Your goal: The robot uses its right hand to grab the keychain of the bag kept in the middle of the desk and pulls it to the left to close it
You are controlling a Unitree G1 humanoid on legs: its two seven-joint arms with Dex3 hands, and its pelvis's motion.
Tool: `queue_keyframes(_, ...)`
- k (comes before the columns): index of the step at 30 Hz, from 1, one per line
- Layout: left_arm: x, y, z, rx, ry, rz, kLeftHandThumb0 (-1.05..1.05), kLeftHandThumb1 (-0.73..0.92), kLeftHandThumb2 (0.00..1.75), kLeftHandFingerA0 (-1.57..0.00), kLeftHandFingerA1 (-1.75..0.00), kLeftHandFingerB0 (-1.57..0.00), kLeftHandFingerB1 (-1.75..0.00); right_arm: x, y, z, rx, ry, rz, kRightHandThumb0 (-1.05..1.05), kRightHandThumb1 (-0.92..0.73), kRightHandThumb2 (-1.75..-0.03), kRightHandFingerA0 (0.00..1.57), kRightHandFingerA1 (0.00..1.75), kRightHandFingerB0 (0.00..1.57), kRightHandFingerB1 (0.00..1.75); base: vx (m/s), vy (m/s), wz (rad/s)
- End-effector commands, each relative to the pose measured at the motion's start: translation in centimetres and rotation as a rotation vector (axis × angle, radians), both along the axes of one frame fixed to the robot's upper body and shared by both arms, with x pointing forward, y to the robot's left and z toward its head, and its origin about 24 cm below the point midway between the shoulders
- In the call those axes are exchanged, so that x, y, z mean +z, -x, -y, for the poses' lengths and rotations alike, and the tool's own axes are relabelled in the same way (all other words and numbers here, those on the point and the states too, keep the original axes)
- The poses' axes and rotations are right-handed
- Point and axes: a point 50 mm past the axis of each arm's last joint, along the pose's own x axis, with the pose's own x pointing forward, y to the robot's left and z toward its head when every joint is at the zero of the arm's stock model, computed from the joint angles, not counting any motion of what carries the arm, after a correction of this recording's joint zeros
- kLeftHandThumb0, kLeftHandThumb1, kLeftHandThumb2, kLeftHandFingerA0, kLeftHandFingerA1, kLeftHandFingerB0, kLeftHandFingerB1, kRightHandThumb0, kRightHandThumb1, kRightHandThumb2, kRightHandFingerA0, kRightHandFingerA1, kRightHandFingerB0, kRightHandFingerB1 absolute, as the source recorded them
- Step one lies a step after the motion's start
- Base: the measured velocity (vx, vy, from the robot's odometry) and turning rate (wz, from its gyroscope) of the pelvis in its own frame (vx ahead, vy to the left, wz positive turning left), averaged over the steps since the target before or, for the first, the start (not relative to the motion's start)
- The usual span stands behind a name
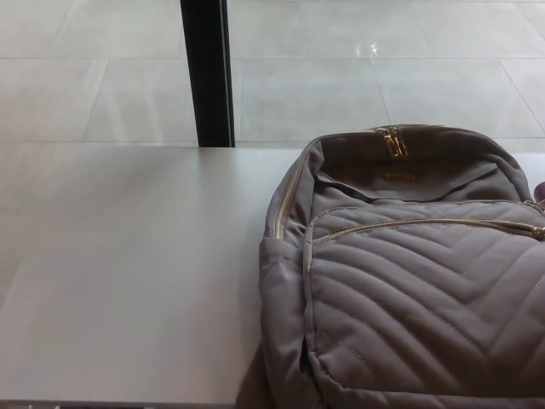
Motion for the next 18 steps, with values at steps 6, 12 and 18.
queue_keyframes(6, 0.5, 0.2, -0.5, -0.015, -0.026, 0.007, -1.05, 0.64, 1.27, -0.78, -1.10, -0.55, -1.13, -1.4, 0.7, 1.4, -0.076, -0.060, -0.112, -0.36, -0.67, -0.60, 0.57, 1.06, 0.48, 0.42, 0.00, 0.000, 0.00)
queue_keyframes(12, 0.6, 0.2, -0.7, -0.020, -0.023, 0.009, -1.05, 0.64, 1.27, -0.77, -1.09, -0.56, -1.12, -2.5, 0.4, 0.5, 0.029, 0.129, -0.195, -0.47, -0.55, -0.86, 0.52, 0.79, 0.34, 0.50, -0.01, -0.005, 0.00)
queue_keyframes(18, 0.7, 0.1, -0.6, -0.028, -0.024, 0.012, -1.05, 0.64, 1.27, -0.76, -1.09, -0.57, -1.11, -2.9, -0.7, -0.7, 0.170, 0.482, -0.328, -0.73, -0.73, -0.64, 0.53, 1.32, 0.21, 0.29, 0.00, 0.000, 0.00)
